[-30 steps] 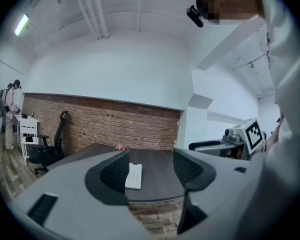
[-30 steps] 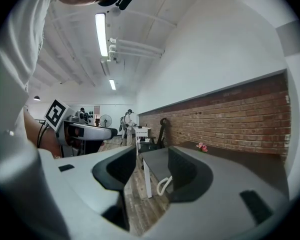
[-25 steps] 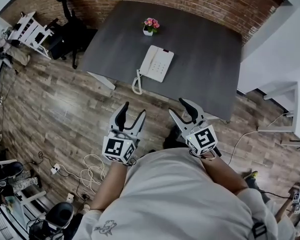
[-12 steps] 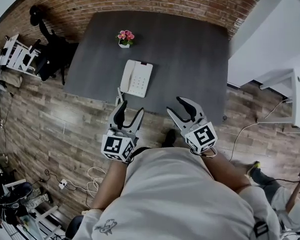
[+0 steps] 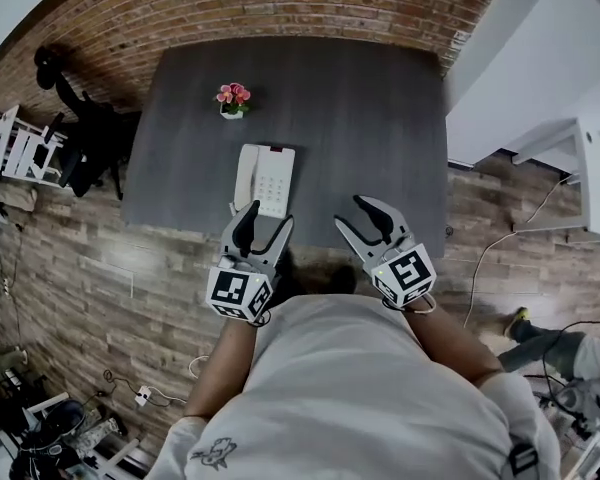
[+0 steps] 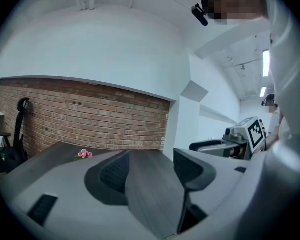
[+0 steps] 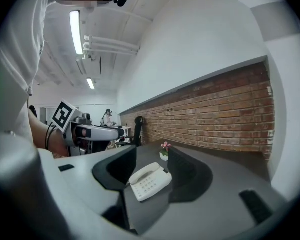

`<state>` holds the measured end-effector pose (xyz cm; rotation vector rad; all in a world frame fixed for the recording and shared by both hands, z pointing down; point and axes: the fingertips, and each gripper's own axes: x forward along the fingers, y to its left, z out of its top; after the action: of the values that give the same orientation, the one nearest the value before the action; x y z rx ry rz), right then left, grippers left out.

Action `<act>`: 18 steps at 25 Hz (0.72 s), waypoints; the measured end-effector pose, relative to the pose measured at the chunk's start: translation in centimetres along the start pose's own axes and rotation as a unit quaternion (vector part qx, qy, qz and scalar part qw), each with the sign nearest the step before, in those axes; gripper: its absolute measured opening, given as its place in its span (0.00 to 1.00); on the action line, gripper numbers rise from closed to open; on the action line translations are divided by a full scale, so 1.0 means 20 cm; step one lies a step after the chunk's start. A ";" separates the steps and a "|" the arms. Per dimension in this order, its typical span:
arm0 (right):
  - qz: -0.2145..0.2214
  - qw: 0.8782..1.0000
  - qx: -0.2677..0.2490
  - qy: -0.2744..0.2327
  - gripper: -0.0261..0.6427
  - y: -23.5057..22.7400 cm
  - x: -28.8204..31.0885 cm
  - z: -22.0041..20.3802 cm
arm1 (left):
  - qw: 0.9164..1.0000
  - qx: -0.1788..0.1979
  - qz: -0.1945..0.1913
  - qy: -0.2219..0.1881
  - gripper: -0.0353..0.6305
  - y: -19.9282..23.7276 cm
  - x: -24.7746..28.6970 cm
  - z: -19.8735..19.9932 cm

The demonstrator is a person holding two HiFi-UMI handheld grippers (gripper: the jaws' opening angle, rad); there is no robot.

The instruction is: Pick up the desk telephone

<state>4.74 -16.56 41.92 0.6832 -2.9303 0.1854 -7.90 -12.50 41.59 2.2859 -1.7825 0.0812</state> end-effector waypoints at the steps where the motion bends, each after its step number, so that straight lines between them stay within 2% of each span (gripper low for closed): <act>1: -0.007 1.000 0.002 -0.001 0.34 -0.01 0.03 0.01 | 1.000 0.001 -0.009 0.002 0.49 0.03 0.02 0.00; 10: -0.087 0.996 0.008 -0.002 0.34 -0.06 0.30 0.06 | 0.996 0.016 -0.086 0.025 0.49 0.39 0.13 0.04; 18: -0.141 0.990 0.016 0.013 0.34 0.03 0.53 0.02 | 0.988 0.023 -0.146 0.038 0.50 0.69 0.16 0.05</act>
<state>-4.96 -20.52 43.09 1.0793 -2.7707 0.2093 -20.52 -18.83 43.39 2.5132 -1.4060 0.1554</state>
